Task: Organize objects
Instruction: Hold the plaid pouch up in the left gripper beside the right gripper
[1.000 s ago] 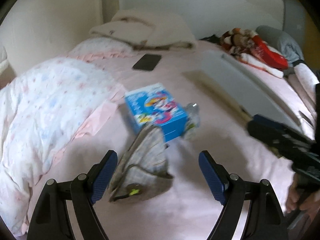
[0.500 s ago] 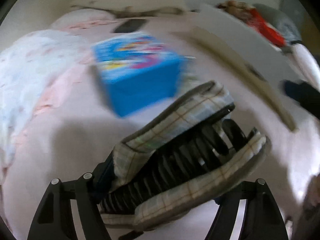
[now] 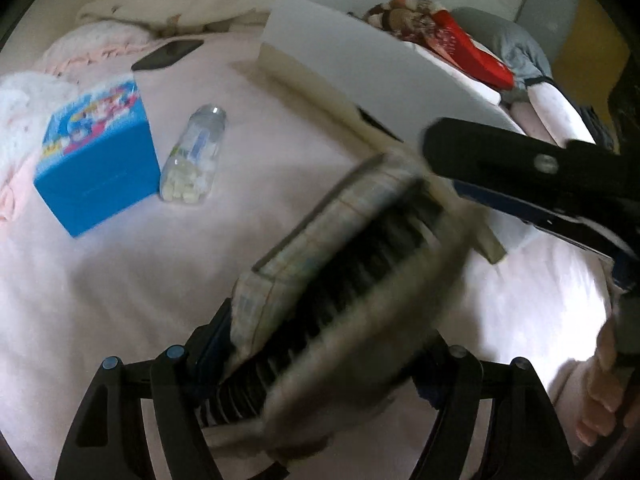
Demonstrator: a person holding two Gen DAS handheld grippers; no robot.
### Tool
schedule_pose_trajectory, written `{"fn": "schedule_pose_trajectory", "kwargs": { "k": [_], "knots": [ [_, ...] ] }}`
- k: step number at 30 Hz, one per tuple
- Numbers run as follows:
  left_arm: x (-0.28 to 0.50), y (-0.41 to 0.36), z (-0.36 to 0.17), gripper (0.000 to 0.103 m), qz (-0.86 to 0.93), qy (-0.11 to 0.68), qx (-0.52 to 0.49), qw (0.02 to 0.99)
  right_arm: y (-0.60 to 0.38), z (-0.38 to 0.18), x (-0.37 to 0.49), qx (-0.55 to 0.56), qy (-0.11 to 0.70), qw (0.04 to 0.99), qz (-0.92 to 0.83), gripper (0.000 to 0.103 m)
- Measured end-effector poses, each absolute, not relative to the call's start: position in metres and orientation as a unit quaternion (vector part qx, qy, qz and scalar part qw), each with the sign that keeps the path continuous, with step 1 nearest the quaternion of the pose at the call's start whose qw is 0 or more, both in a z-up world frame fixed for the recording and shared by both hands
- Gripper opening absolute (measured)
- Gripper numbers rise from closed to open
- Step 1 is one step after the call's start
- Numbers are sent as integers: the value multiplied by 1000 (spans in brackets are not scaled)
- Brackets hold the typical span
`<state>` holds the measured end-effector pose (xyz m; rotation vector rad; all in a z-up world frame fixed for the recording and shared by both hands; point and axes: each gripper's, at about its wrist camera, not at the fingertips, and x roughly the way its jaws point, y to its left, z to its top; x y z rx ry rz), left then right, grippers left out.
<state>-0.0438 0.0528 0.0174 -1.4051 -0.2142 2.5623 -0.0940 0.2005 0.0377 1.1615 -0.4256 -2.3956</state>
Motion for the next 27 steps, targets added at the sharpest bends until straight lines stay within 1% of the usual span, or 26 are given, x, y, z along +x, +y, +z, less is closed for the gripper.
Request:
{"fn": "schedule_pose_trajectory", "kwargs": {
  "k": [3,4,6,9,12,13,15,18,20,24,27],
  "knots": [
    [-44,51,14,75,876,-77,-465,105,206,32,-100,445,-157,220,-854,60],
    [-48,54,13,77,877,-73,-462,108,208,29,-104,455,-156,212,-851,60],
    [-50,56,11,77,881,-67,-457,107,212,22,-112,473,-161,192,-845,60],
    [-55,63,11,76,884,-51,-457,86,221,3,-127,538,-201,152,-805,58],
    [-60,74,9,78,884,-23,-461,71,223,-4,-139,561,-218,164,-782,56],
    [-61,77,7,80,887,-17,-457,68,220,-4,-141,560,-212,172,-782,55],
    [-61,77,6,81,889,-13,-453,71,213,-3,-142,565,-190,180,-783,54],
    [-58,69,8,80,889,-40,-449,82,190,-1,-136,572,-137,203,-783,54],
    [-58,67,9,80,889,-50,-447,84,183,-2,-131,579,-122,209,-779,53],
    [-56,68,9,73,892,-45,-444,72,182,-4,-126,580,-127,204,-778,53],
    [-56,65,9,72,893,-57,-441,76,184,-8,-129,589,-144,206,-768,53]
  ]
}}
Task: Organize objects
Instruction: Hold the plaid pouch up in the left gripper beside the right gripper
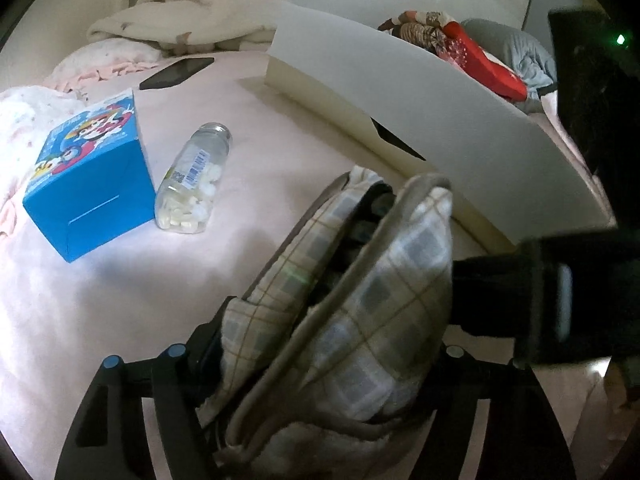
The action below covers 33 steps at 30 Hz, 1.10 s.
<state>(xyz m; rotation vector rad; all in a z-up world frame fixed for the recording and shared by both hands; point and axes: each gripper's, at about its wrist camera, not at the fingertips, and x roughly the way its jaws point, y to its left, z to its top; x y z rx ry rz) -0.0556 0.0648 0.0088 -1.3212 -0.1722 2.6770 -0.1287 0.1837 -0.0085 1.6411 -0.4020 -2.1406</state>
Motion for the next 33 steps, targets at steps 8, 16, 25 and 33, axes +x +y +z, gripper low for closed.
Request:
{"fn": "schedule_pose_trajectory", "kwargs": {
  "k": [8,16,25,33],
  "knots": [
    [-58,65,7,72,894,-56,-439,72,186,-17,-137,607,-167,204,-750,53],
    [-63,71,7,72,892,-38,-447,61,186,-16,-136,610,-160,204,-749,53],
    [-62,69,7,72,893,-40,-444,63,188,-16,-134,610,-159,204,-749,52],
    [-60,72,7,72,895,-33,-441,60,186,-17,-135,611,-153,204,-750,52]
  ]
}}
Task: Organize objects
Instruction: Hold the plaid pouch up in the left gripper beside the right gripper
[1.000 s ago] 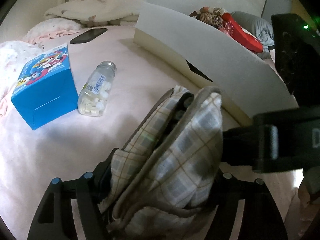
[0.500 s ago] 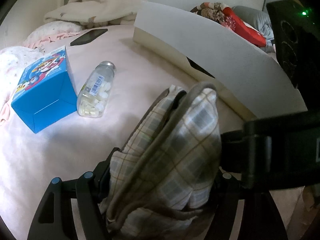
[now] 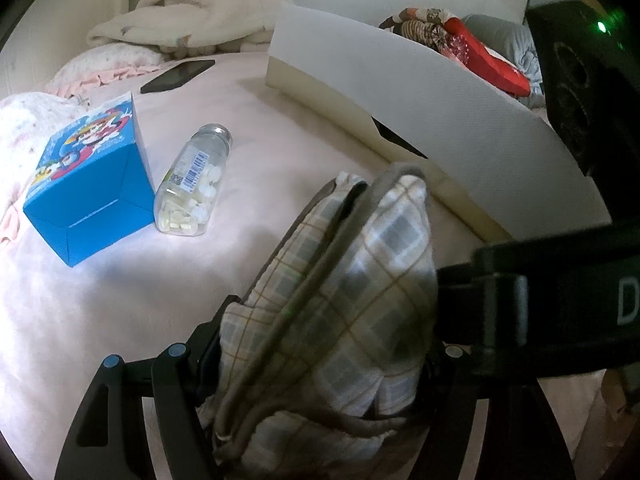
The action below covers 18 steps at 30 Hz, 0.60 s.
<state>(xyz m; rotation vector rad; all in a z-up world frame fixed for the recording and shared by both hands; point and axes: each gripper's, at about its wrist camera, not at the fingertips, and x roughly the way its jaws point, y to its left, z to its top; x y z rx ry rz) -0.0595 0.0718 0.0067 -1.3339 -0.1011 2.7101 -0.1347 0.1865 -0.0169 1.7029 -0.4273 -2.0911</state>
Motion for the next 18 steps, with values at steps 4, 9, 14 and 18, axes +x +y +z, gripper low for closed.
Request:
{"fn": "schedule_pose_trajectory", "kwargs": {
  "k": [4,9,14,18],
  "knots": [
    [-59,72,6,72,896,-32,-439,58,186,-17,-135,611,-152,204,-749,52],
    [-59,71,6,72,896,-32,-439,59,187,-18,-134,612,-150,204,-749,52],
    [-59,69,9,68,896,-35,-439,54,184,-17,-131,613,-146,197,-751,52],
    [-56,68,13,62,894,-34,-445,47,180,-15,-130,609,-135,204,-754,53]
  ]
}}
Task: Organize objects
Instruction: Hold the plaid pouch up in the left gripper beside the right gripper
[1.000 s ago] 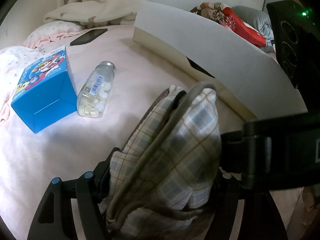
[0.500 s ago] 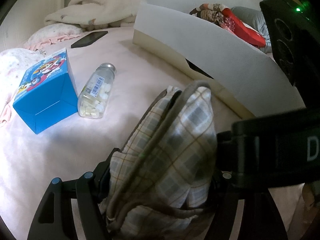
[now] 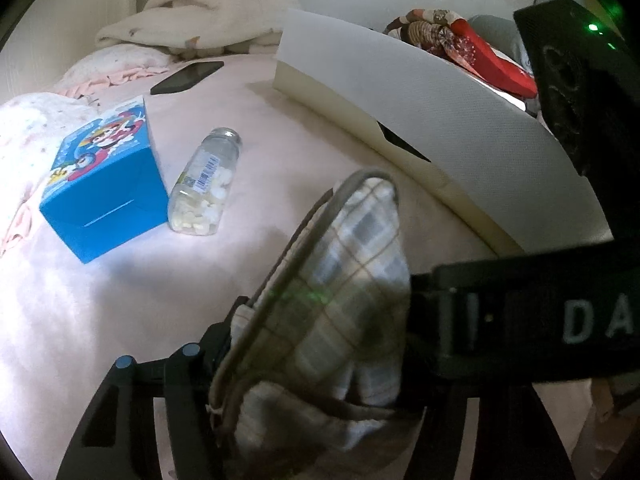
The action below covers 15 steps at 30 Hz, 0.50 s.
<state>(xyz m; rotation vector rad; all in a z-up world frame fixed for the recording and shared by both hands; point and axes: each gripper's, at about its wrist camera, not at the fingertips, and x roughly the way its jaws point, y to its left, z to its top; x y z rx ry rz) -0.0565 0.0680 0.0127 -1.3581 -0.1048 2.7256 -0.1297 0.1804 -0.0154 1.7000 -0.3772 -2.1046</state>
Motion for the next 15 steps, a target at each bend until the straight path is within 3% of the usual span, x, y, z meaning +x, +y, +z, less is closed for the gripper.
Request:
{"fn": "schedule_pose_trajectory", "kwargs": {
  "k": [3,10,15],
  "knots": [
    [-53,62,19,61,892,-31,-450,43,178,-13,-128,603,-148,216,-753,55],
    [-38,21,57,60,900,-71,-427,60,183,0,-122,550,-301,314,-713,54],
    [-14,19,67,60,922,-30,-382,60,168,1,-115,544,-302,355,-698,55]
  ]
}}
